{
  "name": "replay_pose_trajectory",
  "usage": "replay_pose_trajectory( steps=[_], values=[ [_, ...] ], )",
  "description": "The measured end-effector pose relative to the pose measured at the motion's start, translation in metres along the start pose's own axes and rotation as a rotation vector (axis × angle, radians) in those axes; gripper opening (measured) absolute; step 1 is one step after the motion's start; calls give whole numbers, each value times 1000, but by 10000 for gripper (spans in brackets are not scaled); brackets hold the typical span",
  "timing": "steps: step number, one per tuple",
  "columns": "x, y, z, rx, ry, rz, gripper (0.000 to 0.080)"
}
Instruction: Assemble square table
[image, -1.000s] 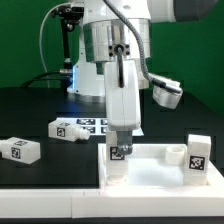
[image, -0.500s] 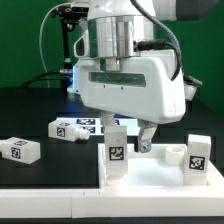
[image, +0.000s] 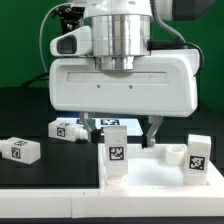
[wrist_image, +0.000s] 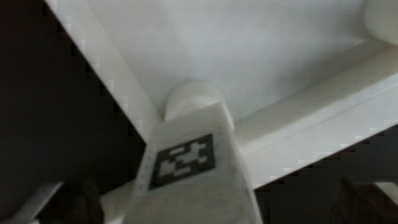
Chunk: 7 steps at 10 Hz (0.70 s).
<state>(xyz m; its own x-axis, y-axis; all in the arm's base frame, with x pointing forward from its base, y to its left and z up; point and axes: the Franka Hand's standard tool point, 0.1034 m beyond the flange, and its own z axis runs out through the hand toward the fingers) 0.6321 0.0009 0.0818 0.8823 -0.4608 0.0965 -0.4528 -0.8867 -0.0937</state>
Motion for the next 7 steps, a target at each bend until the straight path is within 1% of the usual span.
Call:
replay_pose_trajectory(
  steps=[1,2,3,4,5,6,7],
  values=[
    [0,0,1,0,-1,21,649],
    [0,0,1,-1,-1,34,560],
    [-1,0,1,-1,-2,53,366],
    [-1,0,1,0,-2,99,366],
    [-1,1,2,-2,-3,185,283],
    [-1,1,2,-2,-3,230,283],
    [-1,0,2,-7,0,416,283]
  ],
)
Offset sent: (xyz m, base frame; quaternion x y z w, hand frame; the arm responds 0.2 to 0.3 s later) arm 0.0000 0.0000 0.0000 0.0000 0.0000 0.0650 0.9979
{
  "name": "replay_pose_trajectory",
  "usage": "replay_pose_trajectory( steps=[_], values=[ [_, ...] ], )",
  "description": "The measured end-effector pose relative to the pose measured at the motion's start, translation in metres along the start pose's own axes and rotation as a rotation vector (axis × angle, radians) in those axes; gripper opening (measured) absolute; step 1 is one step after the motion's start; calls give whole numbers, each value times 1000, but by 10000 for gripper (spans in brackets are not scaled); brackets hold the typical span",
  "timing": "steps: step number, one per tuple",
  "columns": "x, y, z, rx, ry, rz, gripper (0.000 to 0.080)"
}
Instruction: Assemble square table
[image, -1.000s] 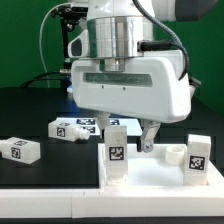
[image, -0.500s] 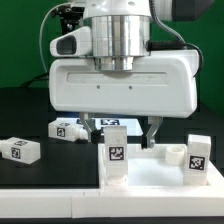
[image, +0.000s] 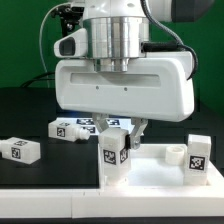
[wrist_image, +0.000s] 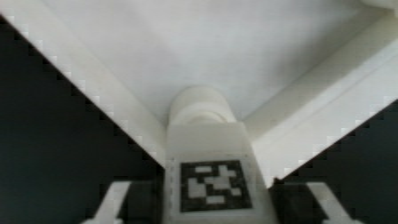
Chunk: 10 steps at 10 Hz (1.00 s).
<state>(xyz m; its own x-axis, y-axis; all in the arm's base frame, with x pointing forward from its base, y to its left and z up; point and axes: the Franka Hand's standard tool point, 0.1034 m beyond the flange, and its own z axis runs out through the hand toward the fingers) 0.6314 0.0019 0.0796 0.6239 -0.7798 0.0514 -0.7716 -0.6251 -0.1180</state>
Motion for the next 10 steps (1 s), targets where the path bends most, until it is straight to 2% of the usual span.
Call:
replay_pose_trajectory(
  steps=[2,4,5,6,7,8,9,10],
  values=[
    [-1,-1,1,-15,-6,288,283],
    [1,-3,1,7,-55,660,283],
    [1,-3,1,27,-83,790,284],
    [1,-4,2,31,-89,859,284],
    [1,-4,2,31,-88,827,394],
    [1,-4,2,33,-88,804,394],
    [0,-4,2,32,-88,805,585],
    [-1,-4,2,29,-78,661,585]
  ],
)
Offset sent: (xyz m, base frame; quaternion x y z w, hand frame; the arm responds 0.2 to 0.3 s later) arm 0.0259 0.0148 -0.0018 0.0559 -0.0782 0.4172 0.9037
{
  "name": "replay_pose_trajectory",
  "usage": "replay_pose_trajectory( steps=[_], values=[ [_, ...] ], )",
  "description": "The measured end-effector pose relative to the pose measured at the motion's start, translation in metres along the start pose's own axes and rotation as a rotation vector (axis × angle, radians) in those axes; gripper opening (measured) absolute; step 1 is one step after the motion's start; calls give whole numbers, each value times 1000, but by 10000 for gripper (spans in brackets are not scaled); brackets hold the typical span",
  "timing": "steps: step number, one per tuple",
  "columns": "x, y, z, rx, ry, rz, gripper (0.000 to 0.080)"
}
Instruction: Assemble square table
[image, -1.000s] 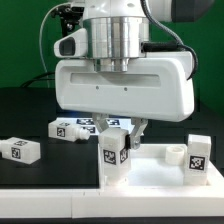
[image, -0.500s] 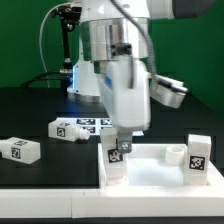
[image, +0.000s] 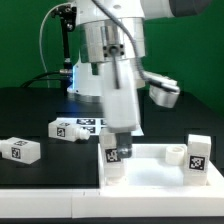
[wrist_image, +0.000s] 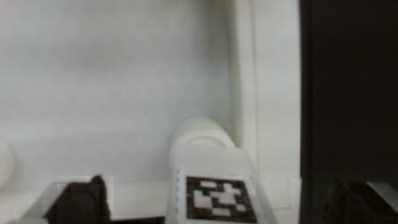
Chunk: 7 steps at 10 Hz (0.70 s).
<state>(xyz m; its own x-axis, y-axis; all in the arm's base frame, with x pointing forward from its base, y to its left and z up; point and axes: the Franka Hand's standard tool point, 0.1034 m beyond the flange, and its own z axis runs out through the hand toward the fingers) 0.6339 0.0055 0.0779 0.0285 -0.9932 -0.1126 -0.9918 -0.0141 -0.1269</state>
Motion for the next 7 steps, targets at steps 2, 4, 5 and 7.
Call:
replay_pose_trajectory(
  steps=[2,4,5,7],
  values=[
    [1,-1,-6,2,11,-459,641],
    [2,-1,-5,-2,16,-569,647],
    [3,-1,-5,-3,16,-638,649],
    [10,-2,-7,-27,39,-1020,649]
  ],
)
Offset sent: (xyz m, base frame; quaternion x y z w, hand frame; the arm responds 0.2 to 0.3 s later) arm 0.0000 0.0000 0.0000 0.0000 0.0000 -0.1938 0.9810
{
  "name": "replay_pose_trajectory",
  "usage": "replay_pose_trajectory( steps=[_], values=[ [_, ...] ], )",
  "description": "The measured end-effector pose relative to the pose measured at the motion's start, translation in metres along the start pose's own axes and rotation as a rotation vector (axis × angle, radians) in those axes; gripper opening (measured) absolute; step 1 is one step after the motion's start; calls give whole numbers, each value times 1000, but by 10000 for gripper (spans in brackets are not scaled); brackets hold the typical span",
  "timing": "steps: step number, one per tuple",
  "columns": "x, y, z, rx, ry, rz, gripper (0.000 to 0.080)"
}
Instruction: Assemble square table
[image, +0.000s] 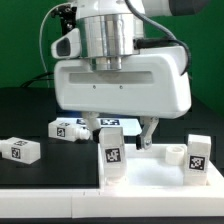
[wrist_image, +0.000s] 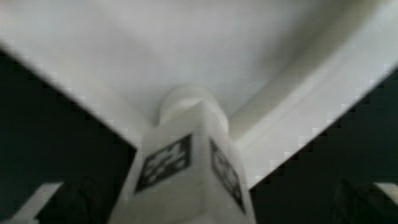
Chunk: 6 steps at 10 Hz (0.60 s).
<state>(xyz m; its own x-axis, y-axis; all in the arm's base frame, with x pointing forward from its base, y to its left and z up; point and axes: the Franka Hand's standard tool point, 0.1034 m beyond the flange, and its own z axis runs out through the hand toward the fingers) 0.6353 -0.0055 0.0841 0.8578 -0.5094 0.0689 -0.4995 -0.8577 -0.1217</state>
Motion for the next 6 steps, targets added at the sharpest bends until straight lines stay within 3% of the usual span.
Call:
replay_pose_trajectory(
  steps=[2,3,5,6],
  values=[
    [1,2,-1,-22,-11,-250,649],
    [1,3,0,-23,-9,-190,649],
    [1,3,0,-24,-9,-177,421],
    [1,3,0,-24,-8,-106,421]
  ],
)
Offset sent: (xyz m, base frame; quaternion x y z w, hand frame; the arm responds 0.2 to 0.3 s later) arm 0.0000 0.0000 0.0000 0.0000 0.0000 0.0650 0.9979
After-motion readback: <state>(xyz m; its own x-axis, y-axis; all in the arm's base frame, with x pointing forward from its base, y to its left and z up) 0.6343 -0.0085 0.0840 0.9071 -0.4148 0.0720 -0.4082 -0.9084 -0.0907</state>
